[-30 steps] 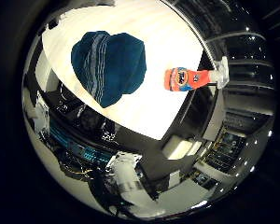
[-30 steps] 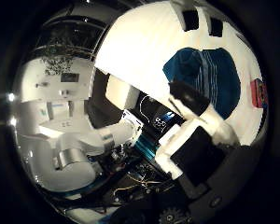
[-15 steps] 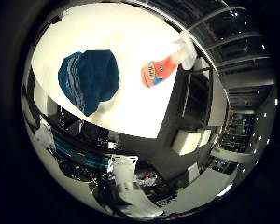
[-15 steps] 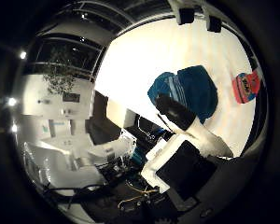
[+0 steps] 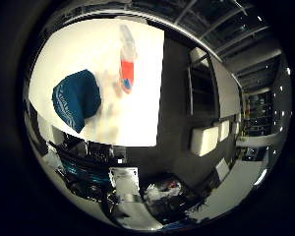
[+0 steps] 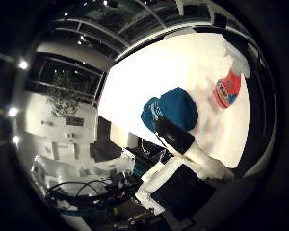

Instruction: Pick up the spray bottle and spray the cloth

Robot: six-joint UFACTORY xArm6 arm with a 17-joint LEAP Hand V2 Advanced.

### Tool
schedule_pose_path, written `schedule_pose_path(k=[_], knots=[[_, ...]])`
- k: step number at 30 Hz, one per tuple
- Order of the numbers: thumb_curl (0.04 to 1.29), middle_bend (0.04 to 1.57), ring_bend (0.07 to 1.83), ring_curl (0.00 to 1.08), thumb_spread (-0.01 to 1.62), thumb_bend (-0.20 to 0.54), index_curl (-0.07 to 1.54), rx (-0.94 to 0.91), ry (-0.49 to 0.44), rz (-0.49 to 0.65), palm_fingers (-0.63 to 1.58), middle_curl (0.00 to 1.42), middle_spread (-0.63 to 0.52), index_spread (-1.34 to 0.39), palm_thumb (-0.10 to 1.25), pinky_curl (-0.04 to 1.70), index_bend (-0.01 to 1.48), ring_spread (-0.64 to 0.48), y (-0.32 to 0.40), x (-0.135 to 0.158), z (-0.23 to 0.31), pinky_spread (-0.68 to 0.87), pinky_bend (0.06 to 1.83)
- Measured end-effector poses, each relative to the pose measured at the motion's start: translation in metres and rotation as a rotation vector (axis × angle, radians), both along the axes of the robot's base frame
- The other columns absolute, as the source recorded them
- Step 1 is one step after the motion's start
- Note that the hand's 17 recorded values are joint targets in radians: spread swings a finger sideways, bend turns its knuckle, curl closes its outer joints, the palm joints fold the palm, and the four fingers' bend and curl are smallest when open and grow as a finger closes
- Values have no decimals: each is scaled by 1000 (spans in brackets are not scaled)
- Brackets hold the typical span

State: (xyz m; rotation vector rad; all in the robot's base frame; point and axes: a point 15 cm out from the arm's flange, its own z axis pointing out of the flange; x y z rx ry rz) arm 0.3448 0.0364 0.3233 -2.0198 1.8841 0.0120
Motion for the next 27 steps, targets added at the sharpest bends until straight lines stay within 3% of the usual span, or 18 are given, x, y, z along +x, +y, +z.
schedule_pose_path(k=[15,27], knots=[[329,335,619,288,1101,-22,297,309,-101,-282,143,393,126,-159,600,168,156,148,-99,-24,-65,338,725],[324,333,605,286,1097,-22,281,562,-156,-454,123,380,163,-134,597,199,152,169,-118,-21,-113,354,698]])
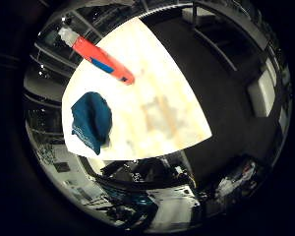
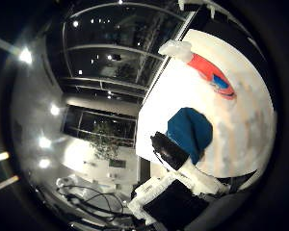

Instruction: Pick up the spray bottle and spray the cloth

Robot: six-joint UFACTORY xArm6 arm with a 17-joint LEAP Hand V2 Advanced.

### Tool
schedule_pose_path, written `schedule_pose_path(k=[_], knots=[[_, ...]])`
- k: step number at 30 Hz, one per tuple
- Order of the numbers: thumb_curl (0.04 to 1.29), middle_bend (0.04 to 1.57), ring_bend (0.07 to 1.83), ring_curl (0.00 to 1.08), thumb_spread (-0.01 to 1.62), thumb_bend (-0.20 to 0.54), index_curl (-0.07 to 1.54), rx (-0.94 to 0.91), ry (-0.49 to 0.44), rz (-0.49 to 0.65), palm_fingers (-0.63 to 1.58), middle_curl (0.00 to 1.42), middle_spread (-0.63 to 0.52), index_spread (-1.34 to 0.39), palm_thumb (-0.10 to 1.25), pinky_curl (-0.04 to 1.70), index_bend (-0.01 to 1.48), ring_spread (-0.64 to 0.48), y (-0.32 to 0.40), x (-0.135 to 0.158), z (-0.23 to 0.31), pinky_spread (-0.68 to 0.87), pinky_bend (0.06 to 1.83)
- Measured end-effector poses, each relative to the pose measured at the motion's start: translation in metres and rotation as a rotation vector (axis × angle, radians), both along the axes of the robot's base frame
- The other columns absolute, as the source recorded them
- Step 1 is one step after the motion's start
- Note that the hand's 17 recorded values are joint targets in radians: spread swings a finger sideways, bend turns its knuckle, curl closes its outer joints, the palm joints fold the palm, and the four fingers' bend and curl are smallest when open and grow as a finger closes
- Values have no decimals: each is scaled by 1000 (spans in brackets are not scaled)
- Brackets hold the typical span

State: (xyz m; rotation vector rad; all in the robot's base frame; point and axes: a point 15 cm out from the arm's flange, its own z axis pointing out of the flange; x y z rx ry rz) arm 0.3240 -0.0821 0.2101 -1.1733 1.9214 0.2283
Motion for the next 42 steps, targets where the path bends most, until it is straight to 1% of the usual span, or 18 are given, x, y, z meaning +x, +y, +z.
schedule_pose_path(k=[6,9,11,15,18,23,26,29,31,37,42], knots=[[322,344,592,287,1102,-23,278,86,-30,-66,100,381,168,-125,589,211,154,169,-14,8,-19,349,667],[293,323,575,285,1077,-53,279,103,-38,-68,66,374,173,-122,475,218,153,174,-17,8,-28,360,657],[280,303,534,277,1024,-43,281,104,-47,-65,16,367,189,-126,400,225,158,191,-20,8,-33,371,644],[276,256,451,250,947,-42,276,121,-42,-49,-47,347,218,-143,323,232,153,230,-18,10,-42,382,610],[284,214,406,238,915,-34,264,131,-32,-24,-51,332,232,-165,307,237,143,252,-16,16,-48,382,563],[295,191,357,233,898,-30,239,132,-18,4,-48,321,234,-180,328,253,135,261,-14,26,-55,374,499],[302,194,357,240,903,-25,229,121,-14,-2,-33,317,240,-181,363,265,135,257,-15,32,-59,374,478],[308,208,370,246,910,-25,227,98,-39,-21,-5,325,241,-166,414,274,139,253,-15,43,-61,378,467],[309,217,376,251,912,-26,227,93,-63,-9,0,330,234,-162,433,279,141,243,-6,53,-61,380,466],[309,236,394,261,910,-27,234,74,-95,-13,13,338,232,-144,462,290,146,234,-10,71,-69,370,456],[312,227,405,267,908,-28,244,100,-113,-7,24,338,232,-129,480,295,149,222,3,87,-77,359,445]])
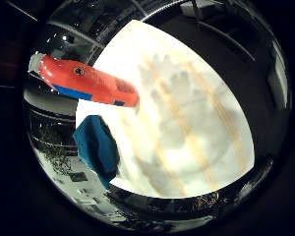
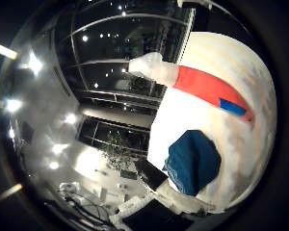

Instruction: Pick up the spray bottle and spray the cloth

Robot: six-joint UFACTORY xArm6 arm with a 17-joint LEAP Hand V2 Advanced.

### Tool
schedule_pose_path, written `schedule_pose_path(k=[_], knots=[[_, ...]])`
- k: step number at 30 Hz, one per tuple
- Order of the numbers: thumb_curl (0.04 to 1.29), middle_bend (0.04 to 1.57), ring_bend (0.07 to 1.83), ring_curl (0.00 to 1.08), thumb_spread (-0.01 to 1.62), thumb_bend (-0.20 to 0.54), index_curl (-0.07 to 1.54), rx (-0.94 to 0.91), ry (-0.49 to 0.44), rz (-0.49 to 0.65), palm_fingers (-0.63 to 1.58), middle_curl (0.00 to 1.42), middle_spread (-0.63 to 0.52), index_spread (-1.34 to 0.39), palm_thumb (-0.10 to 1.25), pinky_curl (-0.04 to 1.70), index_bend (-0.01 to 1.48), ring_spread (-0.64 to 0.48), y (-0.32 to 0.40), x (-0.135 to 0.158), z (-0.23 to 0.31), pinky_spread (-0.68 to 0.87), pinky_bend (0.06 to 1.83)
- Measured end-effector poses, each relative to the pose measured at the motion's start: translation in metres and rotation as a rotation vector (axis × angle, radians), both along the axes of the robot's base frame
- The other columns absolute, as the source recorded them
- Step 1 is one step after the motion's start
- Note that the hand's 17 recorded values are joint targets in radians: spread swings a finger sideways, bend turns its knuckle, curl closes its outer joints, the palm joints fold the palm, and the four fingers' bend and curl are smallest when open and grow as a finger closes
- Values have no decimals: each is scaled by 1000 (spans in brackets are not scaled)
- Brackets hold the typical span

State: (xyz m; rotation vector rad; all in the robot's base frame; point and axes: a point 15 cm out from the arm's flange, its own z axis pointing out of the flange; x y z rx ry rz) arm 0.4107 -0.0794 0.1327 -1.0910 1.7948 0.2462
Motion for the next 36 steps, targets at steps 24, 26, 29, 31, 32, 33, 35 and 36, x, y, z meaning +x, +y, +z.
schedule_pose_path(k=[24,26,29,31,32,33,35,36], knots=[[349,450,858,372,923,-4,245,71,-32,28,809,416,36,-167,733,319,157,-15,51,95,-16,142,624],[374,572,938,399,911,3,264,83,-38,33,1093,466,-44,-235,843,333,209,-127,61,107,-18,-59,732],[412,745,1039,456,888,-2,383,110,-31,37,1357,542,-106,-304,962,387,412,-169,77,113,-29,-309,848],[436,877,1087,473,877,-6,477,127,-43,38,1394,580,-106,-302,1021,425,599,-167,81,118,-28,-358,932],[450,938,1126,485,873,-12,530,138,-51,45,1398,596,-100,-288,1036,455,709,-169,84,120,-26,-350,994],[460,972,1157,494,875,-10,559,152,-59,58,1404,604,-95,-277,1051,475,772,-168,90,122,-24,-338,1028],[492,1053,1229,517,878,-7,612,176,-76,79,1382,623,-86,-253,1074,526,890,-159,100,124,-18,-300,1120],[517,1110,1282,535,883,-10,641,186,-81,88,1347,635,-82,-237,1084,562,951,-157,104,125,-16,-279,1176]])
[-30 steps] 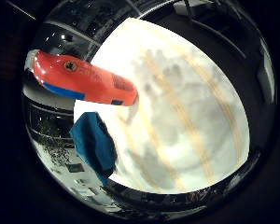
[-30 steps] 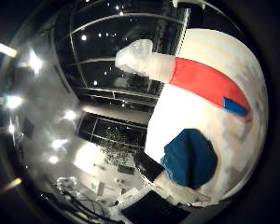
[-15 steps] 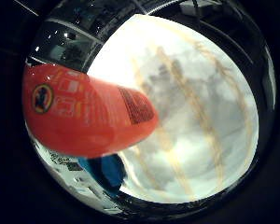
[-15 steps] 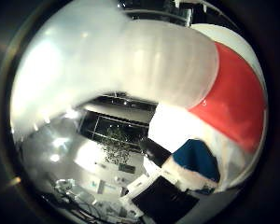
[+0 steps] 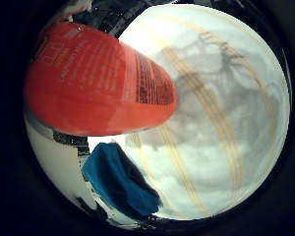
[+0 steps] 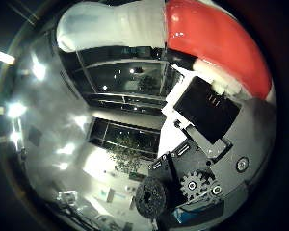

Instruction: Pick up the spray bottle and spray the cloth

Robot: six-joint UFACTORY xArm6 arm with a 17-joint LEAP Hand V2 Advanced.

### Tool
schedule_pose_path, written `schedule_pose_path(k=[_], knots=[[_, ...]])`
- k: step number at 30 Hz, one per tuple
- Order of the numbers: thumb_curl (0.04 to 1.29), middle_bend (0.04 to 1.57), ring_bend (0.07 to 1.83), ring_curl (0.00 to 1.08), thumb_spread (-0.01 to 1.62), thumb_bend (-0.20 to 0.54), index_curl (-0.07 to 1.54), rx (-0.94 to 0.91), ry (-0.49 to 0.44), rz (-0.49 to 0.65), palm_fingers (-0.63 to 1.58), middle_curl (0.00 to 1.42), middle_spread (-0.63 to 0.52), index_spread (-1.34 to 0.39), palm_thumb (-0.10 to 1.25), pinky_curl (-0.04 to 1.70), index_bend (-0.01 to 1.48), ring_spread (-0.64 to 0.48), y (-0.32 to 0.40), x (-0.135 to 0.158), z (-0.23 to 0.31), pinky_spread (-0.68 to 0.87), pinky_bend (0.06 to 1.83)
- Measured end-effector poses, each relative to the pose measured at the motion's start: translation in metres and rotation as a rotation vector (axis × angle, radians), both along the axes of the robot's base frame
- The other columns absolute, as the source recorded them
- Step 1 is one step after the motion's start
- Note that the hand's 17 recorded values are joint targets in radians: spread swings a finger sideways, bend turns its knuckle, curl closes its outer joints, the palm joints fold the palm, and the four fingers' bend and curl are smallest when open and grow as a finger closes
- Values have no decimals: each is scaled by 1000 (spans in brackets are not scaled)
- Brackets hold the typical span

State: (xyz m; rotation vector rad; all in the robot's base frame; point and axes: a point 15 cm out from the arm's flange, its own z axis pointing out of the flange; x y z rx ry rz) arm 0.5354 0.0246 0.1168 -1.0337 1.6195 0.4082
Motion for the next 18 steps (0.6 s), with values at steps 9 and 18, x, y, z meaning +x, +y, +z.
schedule_pose_path(k=[9,18], knots=[[659,1304,1446,586,869,-13,711,37,-29,64,1202,641,-71,-202,1080,768,1115,-152,13,3,24,-169,1280],[758,1346,1470,578,821,-17,715,-77,29,233,1185,611,-69,-198,1082,934,1136,-149,8,-13,54,-152,1210]])
